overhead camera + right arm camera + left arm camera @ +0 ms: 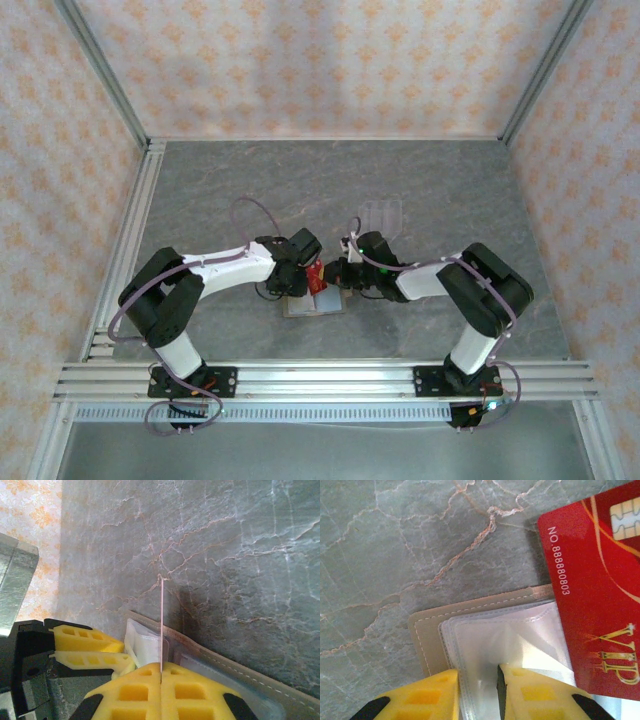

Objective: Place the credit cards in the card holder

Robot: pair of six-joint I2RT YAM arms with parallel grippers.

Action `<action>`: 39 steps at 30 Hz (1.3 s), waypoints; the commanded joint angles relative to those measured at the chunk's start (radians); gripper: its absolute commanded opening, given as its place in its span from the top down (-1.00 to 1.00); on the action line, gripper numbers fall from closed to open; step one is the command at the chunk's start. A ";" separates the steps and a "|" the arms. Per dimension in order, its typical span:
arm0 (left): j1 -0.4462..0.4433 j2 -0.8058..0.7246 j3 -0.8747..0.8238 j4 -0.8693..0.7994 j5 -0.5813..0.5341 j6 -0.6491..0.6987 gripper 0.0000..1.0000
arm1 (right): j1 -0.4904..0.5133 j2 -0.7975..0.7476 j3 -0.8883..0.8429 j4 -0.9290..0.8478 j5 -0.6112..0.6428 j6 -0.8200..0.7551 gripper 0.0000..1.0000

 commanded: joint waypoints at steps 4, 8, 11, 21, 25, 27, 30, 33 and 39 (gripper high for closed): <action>-0.003 0.058 -0.022 -0.012 -0.031 -0.007 0.49 | 0.033 0.014 -0.007 0.027 0.037 -0.006 1.00; -0.003 0.055 -0.018 -0.015 -0.030 -0.004 0.49 | 0.053 0.006 -0.013 0.004 0.079 -0.023 1.00; -0.003 0.057 -0.015 -0.018 -0.031 -0.003 0.48 | 0.062 -0.017 -0.022 -0.020 0.114 -0.042 1.00; -0.002 0.059 -0.012 -0.015 -0.027 -0.004 0.47 | 0.071 -0.036 -0.053 -0.031 0.192 -0.081 1.00; -0.004 0.056 -0.009 -0.016 -0.028 -0.006 0.47 | 0.094 -0.034 -0.060 -0.023 0.189 -0.076 1.00; -0.004 0.060 -0.008 -0.015 -0.028 -0.006 0.46 | 0.106 -0.035 -0.066 -0.020 0.186 -0.066 1.00; -0.004 0.061 -0.007 -0.013 -0.026 -0.006 0.46 | 0.117 -0.044 -0.083 -0.009 0.183 -0.049 1.00; -0.004 0.062 -0.008 -0.012 -0.028 -0.006 0.46 | 0.123 -0.055 -0.098 -0.007 0.183 -0.035 1.00; -0.004 0.056 -0.009 -0.014 -0.031 -0.005 0.45 | 0.140 -0.071 -0.115 -0.022 0.183 -0.025 1.00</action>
